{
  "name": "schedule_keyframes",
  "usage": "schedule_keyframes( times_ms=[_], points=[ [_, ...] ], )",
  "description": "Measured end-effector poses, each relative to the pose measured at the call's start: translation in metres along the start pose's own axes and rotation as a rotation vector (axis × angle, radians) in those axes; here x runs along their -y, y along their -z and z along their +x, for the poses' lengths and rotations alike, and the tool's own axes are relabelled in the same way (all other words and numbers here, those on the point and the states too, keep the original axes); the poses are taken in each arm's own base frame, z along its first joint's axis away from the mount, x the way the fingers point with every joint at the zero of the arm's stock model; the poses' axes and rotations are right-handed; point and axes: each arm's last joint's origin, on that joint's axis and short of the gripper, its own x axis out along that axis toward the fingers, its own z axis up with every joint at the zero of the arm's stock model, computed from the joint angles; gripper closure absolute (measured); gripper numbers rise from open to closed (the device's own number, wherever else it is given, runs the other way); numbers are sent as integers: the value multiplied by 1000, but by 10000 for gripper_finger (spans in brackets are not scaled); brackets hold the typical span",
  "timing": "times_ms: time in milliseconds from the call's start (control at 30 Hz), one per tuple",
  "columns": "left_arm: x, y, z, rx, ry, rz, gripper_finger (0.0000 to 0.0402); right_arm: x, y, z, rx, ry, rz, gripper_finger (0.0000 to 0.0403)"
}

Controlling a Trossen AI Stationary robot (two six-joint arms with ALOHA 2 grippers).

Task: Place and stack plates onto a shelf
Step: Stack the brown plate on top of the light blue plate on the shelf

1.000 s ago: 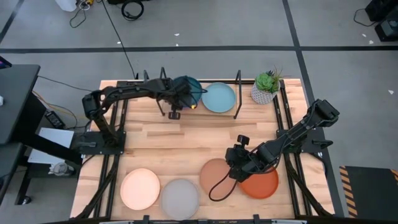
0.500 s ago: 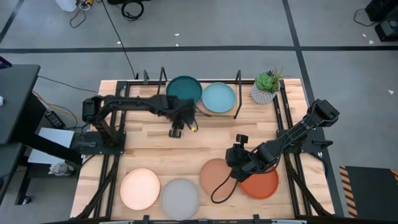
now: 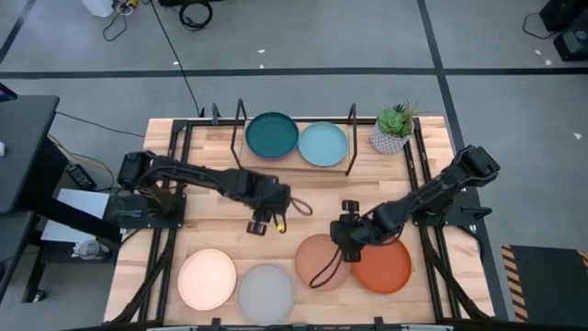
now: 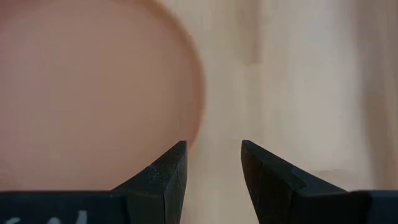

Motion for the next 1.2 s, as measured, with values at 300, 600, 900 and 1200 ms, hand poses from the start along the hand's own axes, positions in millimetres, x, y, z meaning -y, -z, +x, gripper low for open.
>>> schedule_keyframes(
  times_ms=[300, 600, 900, 1200],
  points=[
    [32, 0, 3, -4, -99, 126, 260, -20, 0, -2, 95, -137, -117, 245],
    [23, 8, 25, 31, -135, 221, 260, -58, 1, -19, 252, -271, -102, 245],
    [-12, 15, 15, 140, -88, 229, 260, -85, 12, -18, 232, -256, -29, 245],
    [-36, 18, 4, 232, -92, 231, 260, -123, 6, 3, 51, -217, -186, 245]
  ],
)
